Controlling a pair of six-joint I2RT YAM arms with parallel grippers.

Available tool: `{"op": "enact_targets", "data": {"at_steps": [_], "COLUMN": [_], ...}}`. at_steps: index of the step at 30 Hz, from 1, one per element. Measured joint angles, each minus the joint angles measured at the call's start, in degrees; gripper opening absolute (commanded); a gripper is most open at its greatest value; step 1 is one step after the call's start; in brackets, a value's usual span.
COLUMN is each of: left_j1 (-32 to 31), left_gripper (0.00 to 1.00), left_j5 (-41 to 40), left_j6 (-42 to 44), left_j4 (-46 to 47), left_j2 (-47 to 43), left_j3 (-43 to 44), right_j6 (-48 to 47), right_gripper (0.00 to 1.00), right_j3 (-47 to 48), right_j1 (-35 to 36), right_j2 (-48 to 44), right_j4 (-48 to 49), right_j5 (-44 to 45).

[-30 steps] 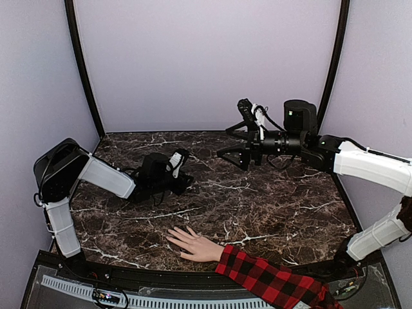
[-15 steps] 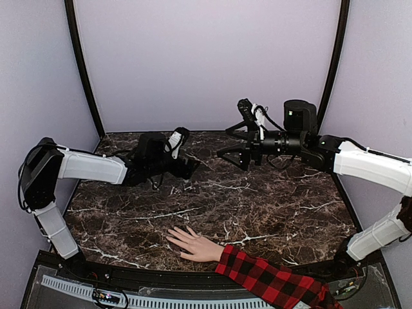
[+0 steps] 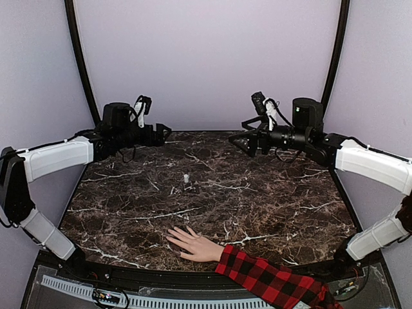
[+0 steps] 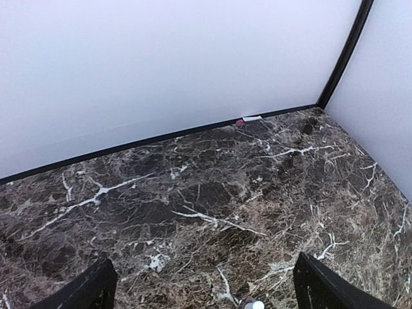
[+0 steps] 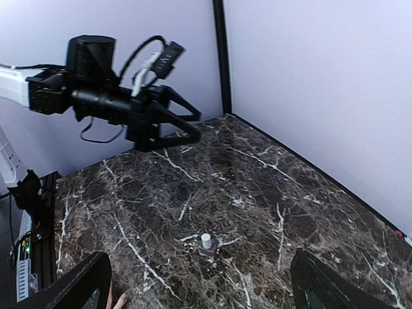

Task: Paint the nails
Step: Reset both arms

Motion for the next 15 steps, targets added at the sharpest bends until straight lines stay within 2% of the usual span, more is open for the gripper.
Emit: {"op": "enact_targets", "data": {"at_steps": [8, 15], "left_j1": [4.2, 5.6], "left_gripper": [0.99, 0.99], "left_j5": [-2.5, -6.3], "left_j6": [-4.3, -7.8], "left_j4": [-4.0, -7.0], "left_j2": [-6.4, -6.4], "left_j3": [-3.3, -7.3], "right_j6": [7.6, 10.8], "right_gripper": [0.99, 0.99], "right_j3": [-7.5, -16.4], "right_j1": [-8.2, -12.3], "right_j2": [0.1, -0.5], "right_j4": [4.2, 7.3], "right_j5": [4.5, 10.1]}}
